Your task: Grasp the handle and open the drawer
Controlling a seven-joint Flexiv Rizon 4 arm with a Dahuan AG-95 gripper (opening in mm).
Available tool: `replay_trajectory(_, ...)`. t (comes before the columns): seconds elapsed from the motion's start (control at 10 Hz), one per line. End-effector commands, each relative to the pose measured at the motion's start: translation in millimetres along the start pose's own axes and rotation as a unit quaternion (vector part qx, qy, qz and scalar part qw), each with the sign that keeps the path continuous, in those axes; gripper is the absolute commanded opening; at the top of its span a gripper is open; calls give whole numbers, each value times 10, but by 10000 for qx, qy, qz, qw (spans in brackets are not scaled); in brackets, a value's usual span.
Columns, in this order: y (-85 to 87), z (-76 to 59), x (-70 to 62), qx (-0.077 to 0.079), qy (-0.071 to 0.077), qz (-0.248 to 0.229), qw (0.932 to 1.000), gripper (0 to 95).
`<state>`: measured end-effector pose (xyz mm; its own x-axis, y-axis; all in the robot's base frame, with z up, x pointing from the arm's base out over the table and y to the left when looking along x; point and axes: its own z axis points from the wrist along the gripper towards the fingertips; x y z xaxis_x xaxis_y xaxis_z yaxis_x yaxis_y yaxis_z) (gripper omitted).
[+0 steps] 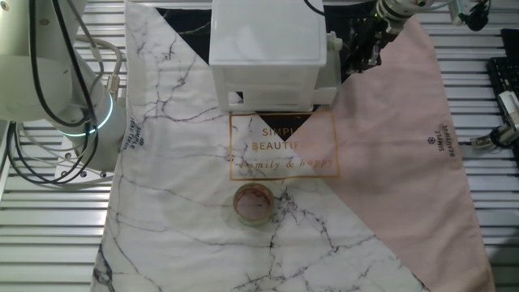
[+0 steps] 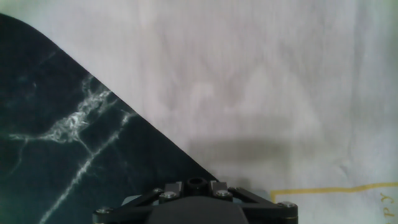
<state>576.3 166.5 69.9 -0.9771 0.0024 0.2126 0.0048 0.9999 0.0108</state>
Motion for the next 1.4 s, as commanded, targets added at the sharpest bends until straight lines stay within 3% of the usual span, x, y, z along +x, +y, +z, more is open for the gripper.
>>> replay_trajectory(0.1, -3, -2, -9, 4, -28, -1, 10000, 0)
replay_trajectory(1.4, -16, -32, -78, -16, -123, -33, 9999, 0)
